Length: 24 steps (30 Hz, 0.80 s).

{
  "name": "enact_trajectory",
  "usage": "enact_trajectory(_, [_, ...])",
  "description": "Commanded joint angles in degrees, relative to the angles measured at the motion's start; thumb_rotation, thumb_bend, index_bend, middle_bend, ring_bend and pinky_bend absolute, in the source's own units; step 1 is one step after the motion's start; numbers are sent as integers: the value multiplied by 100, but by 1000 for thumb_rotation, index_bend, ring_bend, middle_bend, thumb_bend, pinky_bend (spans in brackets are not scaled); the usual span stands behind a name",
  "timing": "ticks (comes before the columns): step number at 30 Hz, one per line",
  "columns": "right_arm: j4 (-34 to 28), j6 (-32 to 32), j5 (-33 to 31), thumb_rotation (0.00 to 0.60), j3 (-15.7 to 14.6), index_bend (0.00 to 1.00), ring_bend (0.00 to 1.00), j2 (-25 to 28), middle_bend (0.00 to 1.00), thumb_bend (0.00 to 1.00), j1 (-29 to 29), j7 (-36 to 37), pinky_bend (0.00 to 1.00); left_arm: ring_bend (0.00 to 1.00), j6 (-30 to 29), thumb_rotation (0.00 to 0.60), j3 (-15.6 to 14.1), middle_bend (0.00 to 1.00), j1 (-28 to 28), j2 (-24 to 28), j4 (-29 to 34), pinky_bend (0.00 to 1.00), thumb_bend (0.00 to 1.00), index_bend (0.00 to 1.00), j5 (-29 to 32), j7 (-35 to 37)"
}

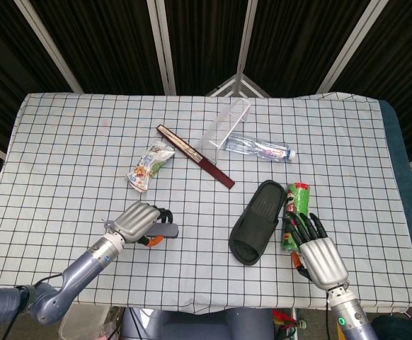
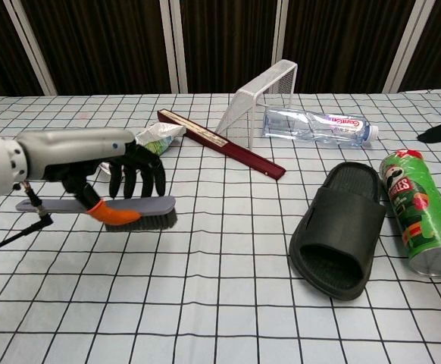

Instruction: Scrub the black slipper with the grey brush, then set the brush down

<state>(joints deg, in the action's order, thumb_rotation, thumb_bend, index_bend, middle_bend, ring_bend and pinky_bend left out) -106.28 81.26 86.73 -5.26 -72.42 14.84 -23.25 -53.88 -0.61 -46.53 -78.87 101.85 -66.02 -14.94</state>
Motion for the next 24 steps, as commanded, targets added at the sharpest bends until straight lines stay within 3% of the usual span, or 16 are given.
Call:
enact_trajectory(1, [566,167,13,600,103,0,0,116,0,557,-191,679,0,454,-222,600,-306,526,288,-263,-565,419,662,423,-506,91])
enact_trajectory(7, [709,119,48,600,86,0,0,181,0,557,-262,869,0,452,-270,600,-417,526,415,-658,-1298,414,597,421,-806,-14])
enact_trajectory(13, [711,32,17,600,121,0,0,238,0,557,-289,947,0,402,-394,600,-332,486,531,-1014,-1803,409,470,377,-863,-152])
enact_trajectory(18, [692,-57,-50,600,152,0,0,273,0,557,-311,934,0,278,-467,600,-207,356,600,-1119,-1864,376,225,265,-918,11])
enact_trajectory(21, [689,-98,-77,600,177,0,0,278,0,558,-318,931,0,227,-565,600,-105,242,670,-1043,-1663,370,168,174,-903,168])
enact_trajectory(24, [668,-142,-62,600,175,0,0,302,0,558,-324,944,0,219,-724,600,-64,202,730,-883,-1465,369,154,148,-1004,128])
